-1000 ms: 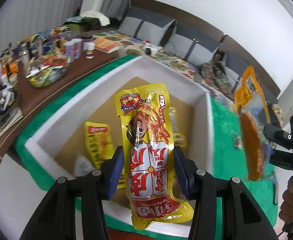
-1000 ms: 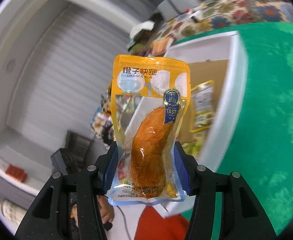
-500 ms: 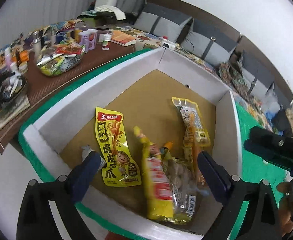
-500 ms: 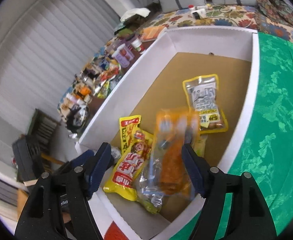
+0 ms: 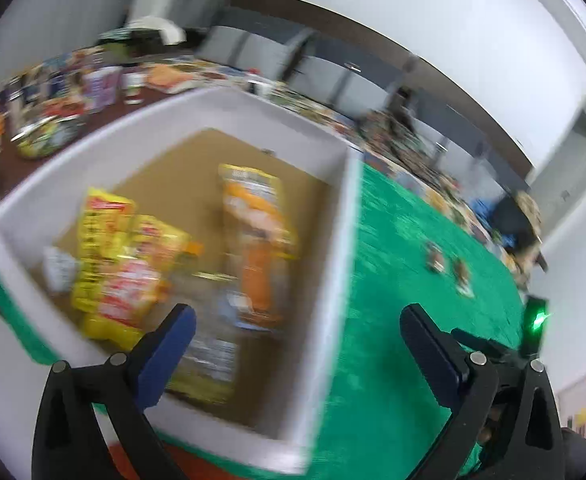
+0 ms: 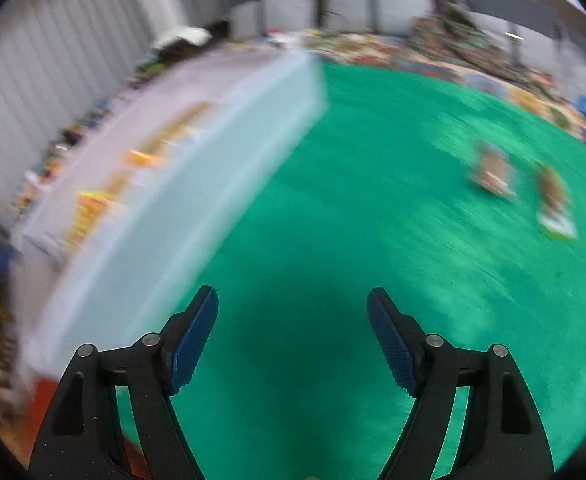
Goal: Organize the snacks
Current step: 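Open both tools in the box and withdraw them over the bed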
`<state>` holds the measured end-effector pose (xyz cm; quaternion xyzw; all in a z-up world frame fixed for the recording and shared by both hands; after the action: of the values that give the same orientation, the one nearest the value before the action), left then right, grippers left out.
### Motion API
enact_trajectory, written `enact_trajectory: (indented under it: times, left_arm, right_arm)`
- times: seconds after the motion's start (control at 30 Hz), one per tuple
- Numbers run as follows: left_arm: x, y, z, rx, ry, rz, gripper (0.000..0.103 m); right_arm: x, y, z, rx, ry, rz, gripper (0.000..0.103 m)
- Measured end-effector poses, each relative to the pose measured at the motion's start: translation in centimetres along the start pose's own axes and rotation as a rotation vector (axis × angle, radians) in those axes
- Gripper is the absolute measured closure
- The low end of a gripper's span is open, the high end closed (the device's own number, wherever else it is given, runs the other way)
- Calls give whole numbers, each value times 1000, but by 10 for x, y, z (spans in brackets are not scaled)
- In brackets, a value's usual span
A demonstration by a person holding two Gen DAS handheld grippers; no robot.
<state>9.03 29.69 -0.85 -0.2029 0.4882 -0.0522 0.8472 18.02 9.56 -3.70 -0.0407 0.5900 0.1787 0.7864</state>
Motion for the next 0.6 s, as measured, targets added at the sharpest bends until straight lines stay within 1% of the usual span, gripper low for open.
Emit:
enact_trajectory:
  times: [0.1, 0.13, 0.23, 0.3, 0.43, 0.5, 0.6]
  left_arm:
    - [25, -47, -6, 71, 39, -33, 0]
    - [40, -65, -10, 101, 65, -40, 0]
    - [80, -105, -20, 153, 132, -35, 0]
    - [111, -128, -28, 176, 181, -27, 0]
    - [167, -168, -41, 238, 283, 12, 0]
    - [183, -185, -46, 278, 306, 30, 0]
    - [203, -206, -49, 338, 311, 68, 0]
  right_arm:
    - [1, -58, -32, 67, 7, -94, 23]
    - [0, -79, -45, 93, 4, -129, 23]
    - [-11, -131, -74, 150, -12, -212, 23]
    - [-18, -159, -88, 182, -20, -251, 23]
    - [-28, -204, -107, 249, -38, -287, 23]
    - [-33, -220, -113, 277, -55, -293, 23]
    - [-37, -239, -114, 308, -76, -298, 23]
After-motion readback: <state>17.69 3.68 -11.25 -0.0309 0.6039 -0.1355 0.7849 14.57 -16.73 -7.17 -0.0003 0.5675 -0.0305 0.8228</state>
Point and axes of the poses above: each gripper's, at about its wrist camera, not at the fingertips, and x roughly the way its jaws point, y to its left, z to its top, the point moved 1 cm from there along x, roughly the way its jaws point, and after that the axes turned 15 degrees about y, right-handed, at the moved point
